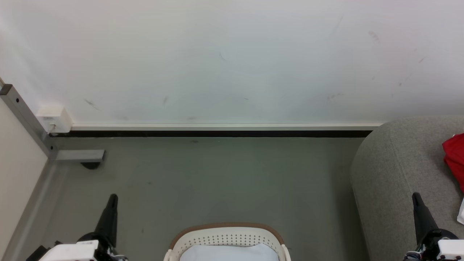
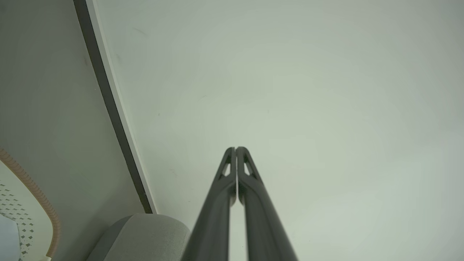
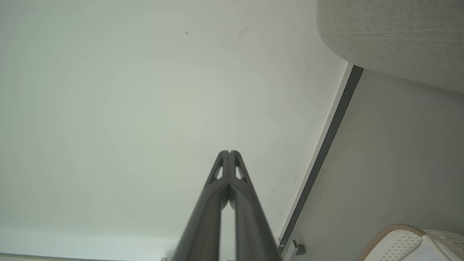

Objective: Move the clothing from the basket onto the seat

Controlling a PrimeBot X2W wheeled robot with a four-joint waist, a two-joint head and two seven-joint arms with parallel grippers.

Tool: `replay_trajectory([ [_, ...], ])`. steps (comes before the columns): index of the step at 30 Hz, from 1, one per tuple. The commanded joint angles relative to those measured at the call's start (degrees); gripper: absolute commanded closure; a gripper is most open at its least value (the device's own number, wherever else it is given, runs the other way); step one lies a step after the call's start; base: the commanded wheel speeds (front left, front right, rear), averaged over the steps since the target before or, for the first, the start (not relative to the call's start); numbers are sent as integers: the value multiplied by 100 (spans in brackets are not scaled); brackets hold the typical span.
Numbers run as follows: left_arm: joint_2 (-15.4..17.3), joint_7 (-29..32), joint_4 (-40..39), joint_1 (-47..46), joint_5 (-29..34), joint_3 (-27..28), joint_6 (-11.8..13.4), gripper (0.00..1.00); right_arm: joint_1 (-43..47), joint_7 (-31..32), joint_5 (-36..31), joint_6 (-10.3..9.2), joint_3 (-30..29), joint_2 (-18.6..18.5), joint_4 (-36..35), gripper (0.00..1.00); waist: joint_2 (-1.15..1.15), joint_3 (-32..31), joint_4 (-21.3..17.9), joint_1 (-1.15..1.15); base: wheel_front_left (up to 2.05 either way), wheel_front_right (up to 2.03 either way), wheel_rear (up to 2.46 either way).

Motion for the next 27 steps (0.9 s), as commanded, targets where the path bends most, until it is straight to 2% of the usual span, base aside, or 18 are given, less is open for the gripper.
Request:
replay_trajectory([
  [1, 5, 23, 4, -50, -76, 16, -8, 100, -67, 0, -12, -12, -26, 8, 14, 100, 0, 0, 0, 0, 0, 0, 0],
  [27, 3, 25, 3, -50, -75, 18, -8, 100, -68, 8, -22, -12, -33, 13, 14, 100, 0, 0, 0, 0, 0, 0, 0],
])
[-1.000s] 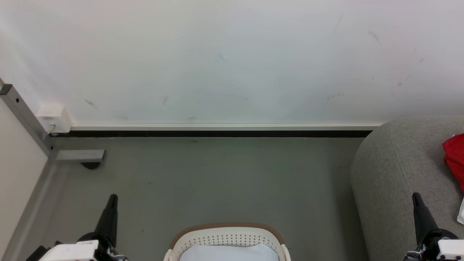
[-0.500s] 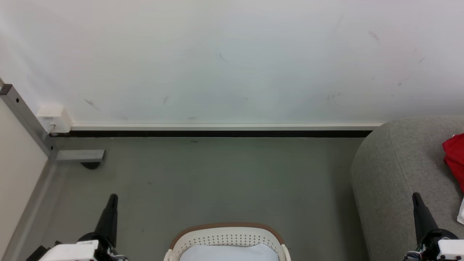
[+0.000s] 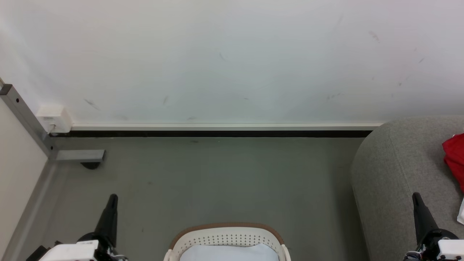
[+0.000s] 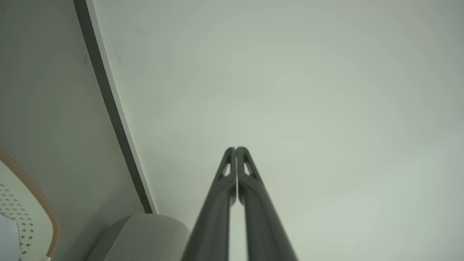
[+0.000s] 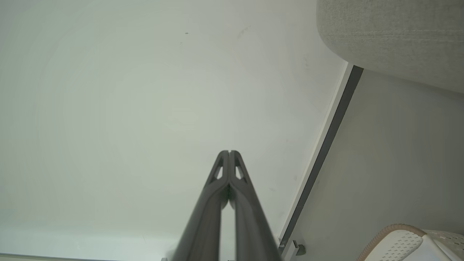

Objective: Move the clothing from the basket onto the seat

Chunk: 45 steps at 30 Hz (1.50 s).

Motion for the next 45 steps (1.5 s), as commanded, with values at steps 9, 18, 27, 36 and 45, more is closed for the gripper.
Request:
replay_trajectory([
  [9, 4, 25, 2, -49, -74, 18, -8, 100, -68, 10, -24, -12, -27, 10, 14, 100, 0, 0, 0, 0, 0, 0, 0],
  [18, 4, 26, 2, -49, -74, 17, -8, 100, -68, 12, -26, -12, -28, 9, 14, 100, 0, 0, 0, 0, 0, 0, 0],
  [27, 3, 26, 2, -49, -74, 18, -8, 100, -68, 14, -28, -12, -30, 9, 15, 100, 0, 0, 0, 0, 0, 0, 0],
  [36, 3, 26, 1, -50, -73, 18, -8, 100, -68, 15, -30, -12, -31, 10, 15, 100, 0, 0, 0, 0, 0, 0, 0],
  [45, 3, 27, 1, -50, -73, 18, -8, 100, -68, 17, -31, -12, -31, 10, 14, 100, 0, 0, 0, 0, 0, 0, 0],
])
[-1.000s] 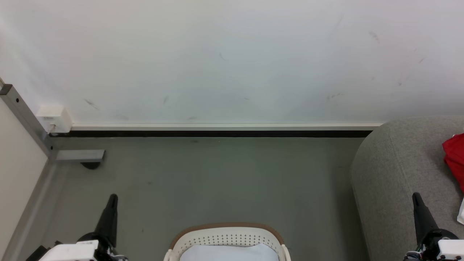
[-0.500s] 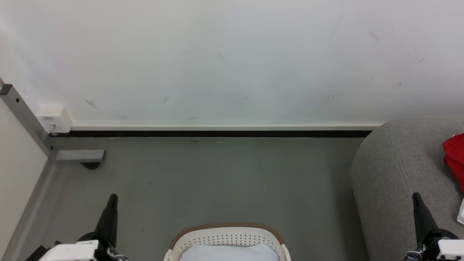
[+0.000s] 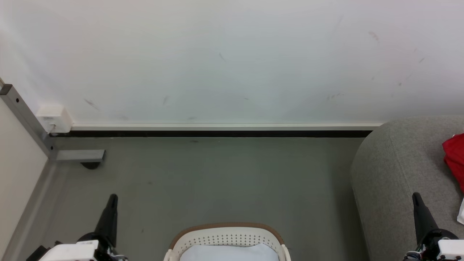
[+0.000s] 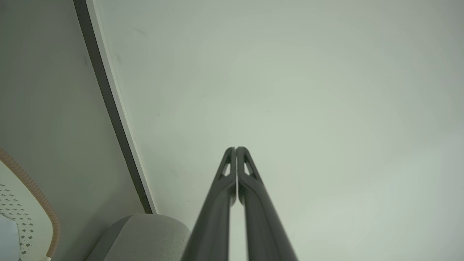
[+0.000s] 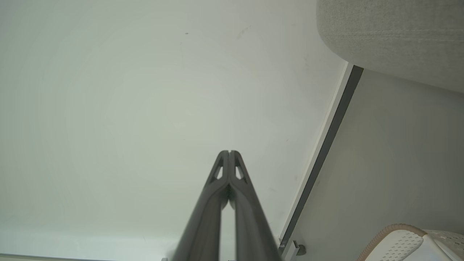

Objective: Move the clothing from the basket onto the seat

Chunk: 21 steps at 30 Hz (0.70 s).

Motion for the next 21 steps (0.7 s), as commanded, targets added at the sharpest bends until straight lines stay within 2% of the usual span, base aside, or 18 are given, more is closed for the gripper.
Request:
replay_trajectory([
  [1, 4, 25, 1, -49, -73, 17, -8, 100, -68, 16, -30, -12, -24, 2, 13, 100, 0, 0, 0, 0, 0, 0, 0],
  [21, 4, 25, 1, -49, -73, 18, -8, 100, -68, 18, -33, -12, -26, 3, 13, 100, 0, 0, 0, 0, 0, 0, 0],
])
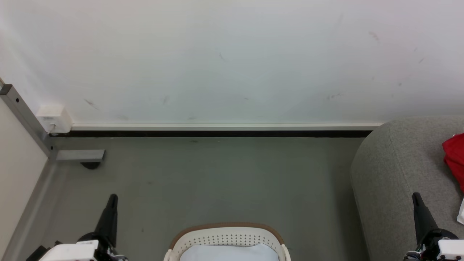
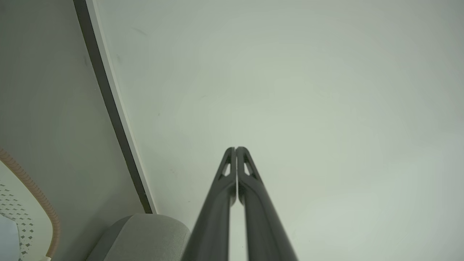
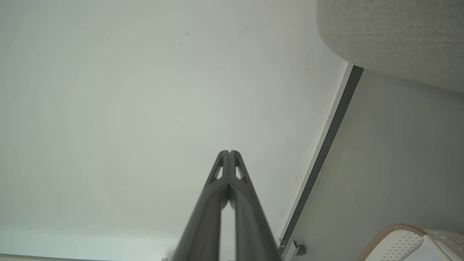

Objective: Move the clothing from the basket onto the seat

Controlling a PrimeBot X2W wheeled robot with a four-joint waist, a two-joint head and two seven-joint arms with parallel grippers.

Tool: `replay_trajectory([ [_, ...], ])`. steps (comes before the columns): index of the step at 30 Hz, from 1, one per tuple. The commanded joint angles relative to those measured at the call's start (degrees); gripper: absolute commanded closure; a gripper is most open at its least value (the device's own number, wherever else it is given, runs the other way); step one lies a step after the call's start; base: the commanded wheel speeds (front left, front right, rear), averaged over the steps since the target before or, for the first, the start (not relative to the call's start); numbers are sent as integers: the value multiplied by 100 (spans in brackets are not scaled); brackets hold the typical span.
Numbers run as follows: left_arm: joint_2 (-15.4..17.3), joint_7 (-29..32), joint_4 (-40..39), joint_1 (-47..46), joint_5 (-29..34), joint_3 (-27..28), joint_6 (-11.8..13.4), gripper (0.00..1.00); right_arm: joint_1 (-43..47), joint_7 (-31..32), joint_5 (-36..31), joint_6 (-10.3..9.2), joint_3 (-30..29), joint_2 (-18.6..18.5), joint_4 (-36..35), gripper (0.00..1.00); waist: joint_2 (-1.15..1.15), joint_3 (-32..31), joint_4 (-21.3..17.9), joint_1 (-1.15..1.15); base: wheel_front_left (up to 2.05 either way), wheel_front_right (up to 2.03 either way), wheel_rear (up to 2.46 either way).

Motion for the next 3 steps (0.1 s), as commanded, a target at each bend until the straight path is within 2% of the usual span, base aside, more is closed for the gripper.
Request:
replay_trajectory([
  [1, 4, 25, 1, -49, -73, 18, -8, 100, -67, 19, -33, -12, -25, 2, 13, 100, 0, 0, 0, 0, 0, 0, 0],
  [3, 4, 25, 1, -49, -73, 17, -8, 100, -67, 19, -33, -12, -25, 2, 13, 100, 0, 0, 0, 0, 0, 0, 0],
])
